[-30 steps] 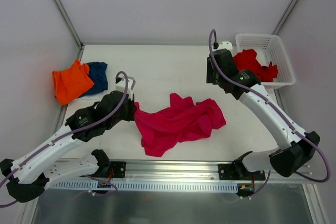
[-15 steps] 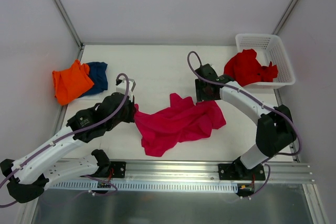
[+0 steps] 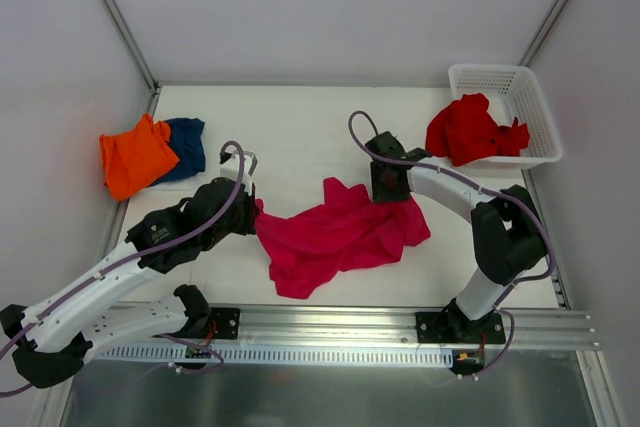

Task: Fold and stack the t-shirts
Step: Flatten the tshirt out

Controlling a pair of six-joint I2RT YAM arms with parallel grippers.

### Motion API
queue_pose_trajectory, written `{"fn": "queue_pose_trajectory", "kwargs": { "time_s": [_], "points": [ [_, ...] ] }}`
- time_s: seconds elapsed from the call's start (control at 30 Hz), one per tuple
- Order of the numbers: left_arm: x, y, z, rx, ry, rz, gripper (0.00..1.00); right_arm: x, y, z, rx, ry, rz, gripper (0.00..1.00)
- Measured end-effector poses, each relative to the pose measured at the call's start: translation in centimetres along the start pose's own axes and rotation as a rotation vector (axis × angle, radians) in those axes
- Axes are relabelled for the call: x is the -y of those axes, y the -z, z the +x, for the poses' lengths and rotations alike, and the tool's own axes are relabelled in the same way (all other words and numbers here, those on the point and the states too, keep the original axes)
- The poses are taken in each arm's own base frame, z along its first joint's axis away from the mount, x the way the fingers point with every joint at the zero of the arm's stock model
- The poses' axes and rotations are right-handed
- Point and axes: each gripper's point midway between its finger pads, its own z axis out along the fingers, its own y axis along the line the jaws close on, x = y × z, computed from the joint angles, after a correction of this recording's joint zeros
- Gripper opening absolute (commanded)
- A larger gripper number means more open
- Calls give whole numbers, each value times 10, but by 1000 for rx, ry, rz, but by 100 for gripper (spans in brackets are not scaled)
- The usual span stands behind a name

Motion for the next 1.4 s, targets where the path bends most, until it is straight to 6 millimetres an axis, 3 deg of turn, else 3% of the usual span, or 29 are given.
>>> {"fn": "queue_pose_trajectory", "kwargs": {
  "time_s": [0.03,0.07,0.3,0.43,0.53,0.67,0.77,0.87,1.03,1.13,1.27,1.4],
  "points": [
    [0,0,0,-1,0,0,0,0,0,1,-3,-1,0,21],
    [0,0,0,-1,0,0,0,0,-1,2,-4,-5,0,2],
    [-1,1,0,3,2,0,0,4,-1,6,-4,-13,17,0],
    [-4,-1,-2,12,13,-25,0,16,27,-3,56,-21,31,0],
    [-10,-5,-2,13,26,-68,0,29,73,-20,151,-34,30,1],
    [-10,-6,-10,24,26,-86,0,49,162,-61,360,-74,11,0],
    [-6,8,-36,85,46,-67,0,69,233,-82,522,-115,-9,0],
    [0,32,-74,181,76,-22,0,91,302,-88,672,-150,-37,0],
    [16,99,-141,362,126,147,0,124,389,-79,854,-174,-76,0],
    [27,146,-171,455,134,284,0,138,433,-70,949,-182,-119,0],
    [41,210,-198,561,131,480,0,147,487,-56,1079,-179,-222,2],
    [53,258,-207,614,107,646,0,154,533,-36,1194,-159,-330,5]
  ]
}}
